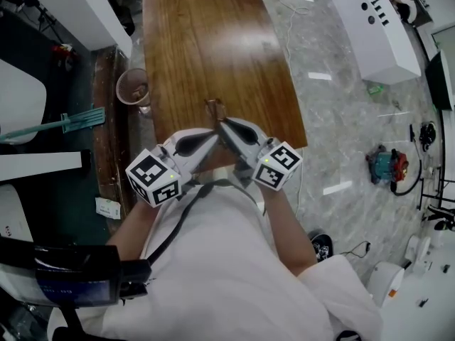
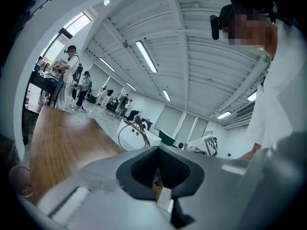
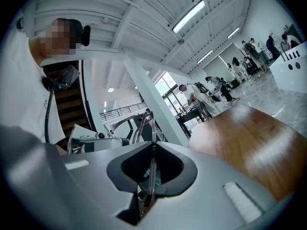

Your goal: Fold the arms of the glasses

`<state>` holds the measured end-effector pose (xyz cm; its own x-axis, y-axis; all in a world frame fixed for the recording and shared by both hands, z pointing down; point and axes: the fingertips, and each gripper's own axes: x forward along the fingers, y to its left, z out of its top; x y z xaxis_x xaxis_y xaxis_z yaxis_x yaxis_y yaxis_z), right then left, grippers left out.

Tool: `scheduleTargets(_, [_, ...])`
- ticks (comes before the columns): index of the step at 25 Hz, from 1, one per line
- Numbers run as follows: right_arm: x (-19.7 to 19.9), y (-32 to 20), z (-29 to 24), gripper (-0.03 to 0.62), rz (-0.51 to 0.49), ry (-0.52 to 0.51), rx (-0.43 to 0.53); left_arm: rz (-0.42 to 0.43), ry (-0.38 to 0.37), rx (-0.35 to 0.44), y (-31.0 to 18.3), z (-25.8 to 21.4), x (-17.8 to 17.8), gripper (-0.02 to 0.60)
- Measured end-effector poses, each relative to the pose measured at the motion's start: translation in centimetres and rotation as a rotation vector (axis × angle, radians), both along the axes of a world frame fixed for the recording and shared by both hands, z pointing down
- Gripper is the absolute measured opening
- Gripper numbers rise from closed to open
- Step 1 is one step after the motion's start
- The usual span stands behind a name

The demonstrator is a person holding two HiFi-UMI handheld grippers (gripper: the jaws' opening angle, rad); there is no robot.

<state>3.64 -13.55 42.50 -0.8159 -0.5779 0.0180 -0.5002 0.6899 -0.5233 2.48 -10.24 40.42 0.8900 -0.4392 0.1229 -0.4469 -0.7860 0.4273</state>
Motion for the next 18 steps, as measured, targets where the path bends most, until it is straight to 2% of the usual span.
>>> scheduleTargets(4, [1.3, -1.4, 2.6, 0.029, 0.016, 0.087, -0.012, -0.041, -0.034, -0.021, -0.8, 1.6, -0.5, 0.006])
scheduleTargets(8, [2.4, -3.2, 5.8, 0.029, 0.013, 0.263, 0.002, -0.114, -0.082, -0.089, -2.0, 4.8, -1.9, 0.005])
scheduleTargets(12, [2.1, -4.6, 8.5, 0.029, -0.051, 0.454, 0.073, -0.174, -0.110, -0.186, -3.2, 7.8, -3.0, -0.002])
scheduleTargets(15, [1.3, -5.5, 10.4, 0.029, -0.100, 0.597, 0.140, -0.225, -0.140, -0.216, -3.8, 9.7, -3.9, -0.003])
scheduleTargets(18, [0.5, -6.5, 13.1, 0.029, -0.153, 0.788, 0.233, -0.284, -0.167, -0.244, -4.3, 11.3, -5.1, 0.003])
